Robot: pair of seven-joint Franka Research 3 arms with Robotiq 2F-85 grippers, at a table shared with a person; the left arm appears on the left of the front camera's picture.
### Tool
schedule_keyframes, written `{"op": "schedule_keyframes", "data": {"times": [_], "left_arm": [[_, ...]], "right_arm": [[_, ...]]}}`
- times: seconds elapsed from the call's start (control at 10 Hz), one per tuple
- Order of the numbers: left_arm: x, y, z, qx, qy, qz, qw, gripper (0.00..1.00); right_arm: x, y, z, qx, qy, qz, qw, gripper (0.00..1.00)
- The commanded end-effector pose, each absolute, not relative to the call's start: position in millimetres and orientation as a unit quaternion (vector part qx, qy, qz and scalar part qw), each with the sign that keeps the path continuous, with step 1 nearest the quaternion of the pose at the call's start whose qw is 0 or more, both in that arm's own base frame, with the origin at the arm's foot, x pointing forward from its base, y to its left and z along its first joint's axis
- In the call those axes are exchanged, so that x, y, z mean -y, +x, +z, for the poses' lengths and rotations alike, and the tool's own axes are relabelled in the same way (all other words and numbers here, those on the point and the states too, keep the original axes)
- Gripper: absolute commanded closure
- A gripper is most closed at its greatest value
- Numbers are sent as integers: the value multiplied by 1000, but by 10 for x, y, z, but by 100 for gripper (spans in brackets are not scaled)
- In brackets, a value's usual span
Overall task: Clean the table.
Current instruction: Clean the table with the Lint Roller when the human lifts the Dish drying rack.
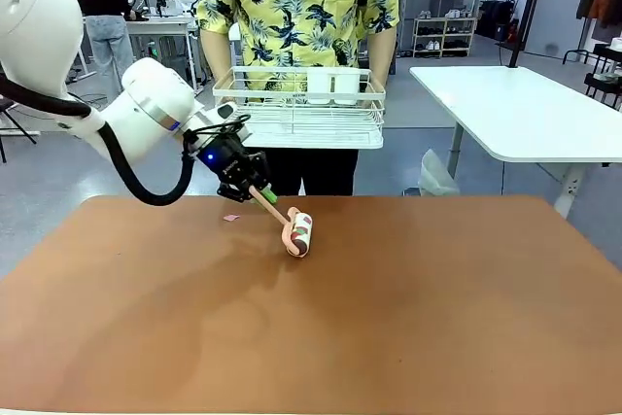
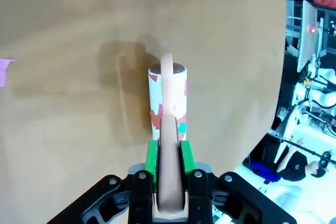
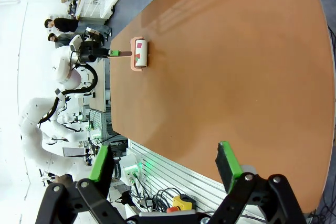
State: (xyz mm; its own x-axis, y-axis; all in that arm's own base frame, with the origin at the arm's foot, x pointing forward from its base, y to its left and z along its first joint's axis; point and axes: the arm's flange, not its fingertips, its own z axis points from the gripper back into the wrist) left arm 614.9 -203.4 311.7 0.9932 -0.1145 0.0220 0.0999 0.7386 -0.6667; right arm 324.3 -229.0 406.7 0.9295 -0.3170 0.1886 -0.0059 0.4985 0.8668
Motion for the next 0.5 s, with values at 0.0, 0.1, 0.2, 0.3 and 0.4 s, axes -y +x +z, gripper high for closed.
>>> {"op": "schedule_keyframes", "data": {"times": [0.0, 0.1, 0.2, 0.3, 0.4], "left_arm": [[1918, 6153, 3331, -5, -345, -40, 938, 78], [1885, 6119, 3489, -6, -343, -42, 938, 78], [1858, 6085, 3677, -11, -351, -41, 935, 78], [1826, 6026, 3955, 1, -368, -39, 929, 78], [1746, 5941, 4278, 7, -380, -33, 924, 78]], "right_arm": [[2280, 3232, 4097, 168, 499, -90, 846, 0], [2280, 3232, 4097, 168, 499, -90, 846, 0], [2280, 3232, 4097, 168, 499, -90, 846, 0], [2280, 3232, 4097, 168, 499, -90, 846, 0], [2280, 3232, 4097, 168, 499, -90, 846, 0]]}}
